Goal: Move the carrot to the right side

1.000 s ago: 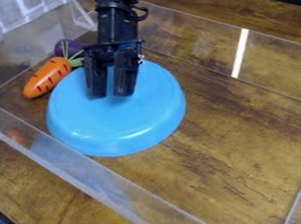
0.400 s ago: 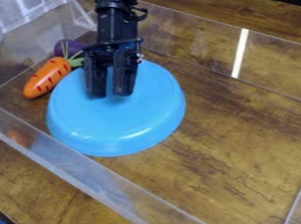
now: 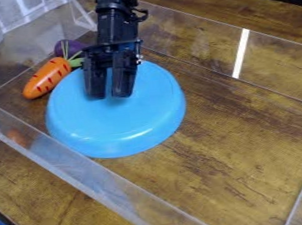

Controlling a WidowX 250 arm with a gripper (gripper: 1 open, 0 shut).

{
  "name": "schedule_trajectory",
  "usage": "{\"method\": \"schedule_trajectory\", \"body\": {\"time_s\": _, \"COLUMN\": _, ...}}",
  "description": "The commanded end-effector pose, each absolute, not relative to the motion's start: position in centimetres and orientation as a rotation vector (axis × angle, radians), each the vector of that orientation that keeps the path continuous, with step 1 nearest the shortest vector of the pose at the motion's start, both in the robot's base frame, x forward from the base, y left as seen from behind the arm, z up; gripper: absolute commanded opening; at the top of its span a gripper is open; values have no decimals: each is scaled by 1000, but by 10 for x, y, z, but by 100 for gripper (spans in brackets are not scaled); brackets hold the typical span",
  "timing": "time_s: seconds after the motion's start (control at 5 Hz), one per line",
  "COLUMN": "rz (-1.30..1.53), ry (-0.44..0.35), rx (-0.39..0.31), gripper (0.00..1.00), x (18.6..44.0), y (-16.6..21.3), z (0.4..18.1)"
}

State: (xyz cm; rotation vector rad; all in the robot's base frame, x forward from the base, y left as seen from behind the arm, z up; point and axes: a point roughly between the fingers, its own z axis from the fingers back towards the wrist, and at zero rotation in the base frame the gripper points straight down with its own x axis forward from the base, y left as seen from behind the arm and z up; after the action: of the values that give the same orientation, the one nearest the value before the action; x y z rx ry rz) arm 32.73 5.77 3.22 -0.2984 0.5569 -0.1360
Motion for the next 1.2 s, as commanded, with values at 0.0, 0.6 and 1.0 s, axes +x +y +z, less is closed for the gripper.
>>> {"method": "schedule_trajectory", "body": {"time_s": 0.0, "rz": -183, "ry": 554, "rx": -280, "gripper": 0, "x": 326, "y": 58, "z": 36}}
{"method": "schedule_trajectory", "body": {"time_s": 0.6, "rz": -221, "ry": 567, "rx": -248, "gripper": 0, "x": 325, "y": 55, "z": 45}}
{"method": "schedule_trajectory", "body": {"time_s": 1.0, "rz": -243, "ry": 577, "rx": -230, "gripper": 0, "x": 323, "y": 53, "z": 51}}
